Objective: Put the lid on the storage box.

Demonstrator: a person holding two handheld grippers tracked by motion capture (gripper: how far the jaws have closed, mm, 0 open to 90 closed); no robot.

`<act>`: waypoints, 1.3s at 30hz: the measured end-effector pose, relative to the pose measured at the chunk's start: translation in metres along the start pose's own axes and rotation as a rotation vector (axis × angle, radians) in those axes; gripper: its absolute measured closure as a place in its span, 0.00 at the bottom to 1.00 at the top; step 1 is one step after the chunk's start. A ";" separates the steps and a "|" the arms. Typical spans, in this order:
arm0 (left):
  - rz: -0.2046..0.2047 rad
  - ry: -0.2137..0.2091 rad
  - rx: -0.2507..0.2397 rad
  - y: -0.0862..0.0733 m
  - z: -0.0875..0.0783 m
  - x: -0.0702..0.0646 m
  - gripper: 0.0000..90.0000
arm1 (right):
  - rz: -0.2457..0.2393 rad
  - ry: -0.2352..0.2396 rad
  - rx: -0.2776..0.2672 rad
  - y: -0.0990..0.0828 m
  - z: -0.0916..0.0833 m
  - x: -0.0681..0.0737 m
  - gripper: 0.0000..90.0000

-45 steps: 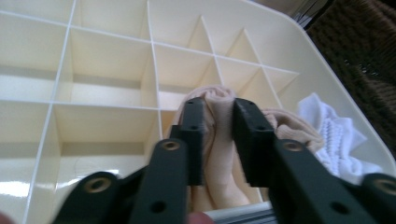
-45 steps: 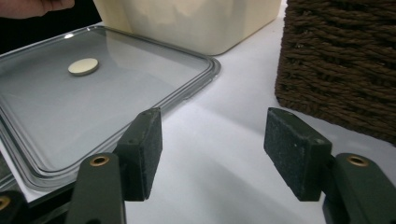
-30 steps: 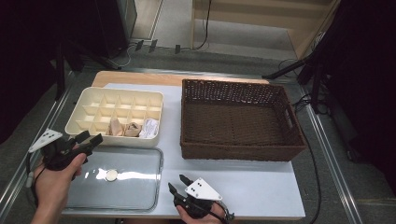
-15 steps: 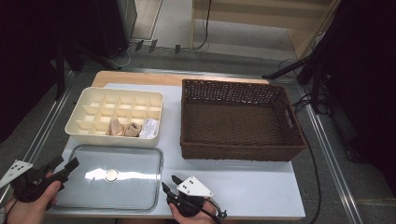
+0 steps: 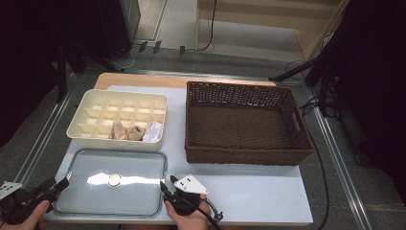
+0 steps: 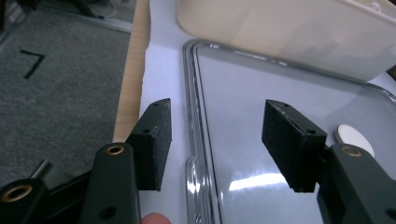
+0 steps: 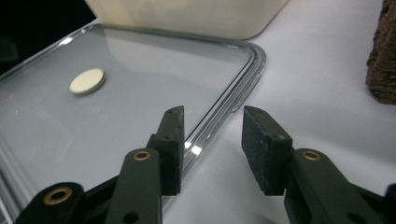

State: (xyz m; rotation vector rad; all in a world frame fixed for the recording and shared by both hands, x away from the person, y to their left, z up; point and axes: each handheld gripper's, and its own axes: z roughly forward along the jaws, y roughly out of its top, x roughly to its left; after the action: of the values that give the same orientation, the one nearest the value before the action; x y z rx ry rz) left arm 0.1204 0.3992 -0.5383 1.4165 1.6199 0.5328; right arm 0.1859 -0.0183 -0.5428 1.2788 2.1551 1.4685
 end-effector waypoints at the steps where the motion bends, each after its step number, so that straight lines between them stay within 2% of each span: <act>1: 0.006 0.007 0.010 0.000 -0.001 0.001 0.50 | 0.020 0.001 0.000 0.001 0.002 -0.001 0.69; 5: -0.005 0.008 0.039 -0.002 -0.002 0.004 0.53 | 0.038 -0.021 0.018 0.006 0.012 0.000 0.69; 7: -0.001 0.013 0.039 -0.004 -0.004 0.003 0.55 | 0.020 -0.059 0.017 0.007 0.017 0.002 0.68; 10: 0.002 0.026 0.045 -0.006 -0.006 0.001 0.56 | 0.034 -0.089 0.015 0.008 0.022 0.003 0.67; 13: 0.010 0.033 0.061 -0.008 -0.009 -0.004 0.61 | 0.055 -0.089 0.026 0.011 0.027 0.001 0.66; 17: 0.030 0.033 0.080 -0.011 -0.011 -0.009 0.64 | 0.062 -0.100 0.027 0.012 0.032 0.004 0.68; 19: -0.001 0.025 0.075 -0.011 -0.011 -0.008 0.65 | 0.107 -0.093 0.029 0.014 0.033 0.004 0.69; 22: -0.058 -0.009 0.062 -0.013 -0.012 -0.003 0.68 | 0.179 -0.082 0.029 0.016 0.034 0.001 0.72; 24: -0.070 -0.025 0.059 -0.014 -0.012 -0.001 0.69 | 0.227 -0.051 0.035 0.017 0.034 -0.003 0.74; 27: -0.063 -0.024 0.046 -0.016 -0.012 -0.001 0.70 | 0.291 -0.021 0.049 0.020 0.034 -0.010 0.77; 30: -0.076 -0.025 0.031 -0.018 -0.013 -0.001 0.70 | 0.294 -0.012 0.050 0.020 0.034 -0.010 0.76; 34: -0.107 -0.032 0.018 -0.019 -0.013 0.000 0.70 | 0.337 0.012 0.062 0.021 0.033 -0.013 0.75; 36: -0.106 -0.029 0.016 -0.019 -0.013 0.000 0.70 | 0.359 0.025 0.072 0.022 0.033 -0.015 0.75; 39: -0.094 -0.031 0.021 -0.019 -0.013 -0.001 0.69 | 0.364 0.034 0.077 0.022 0.032 -0.016 0.73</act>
State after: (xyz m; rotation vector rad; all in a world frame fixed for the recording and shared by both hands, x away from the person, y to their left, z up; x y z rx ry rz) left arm 0.0994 0.3968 -0.5463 1.3496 1.6630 0.4391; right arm 0.2268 -0.0070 -0.5432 1.7598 2.0976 1.5552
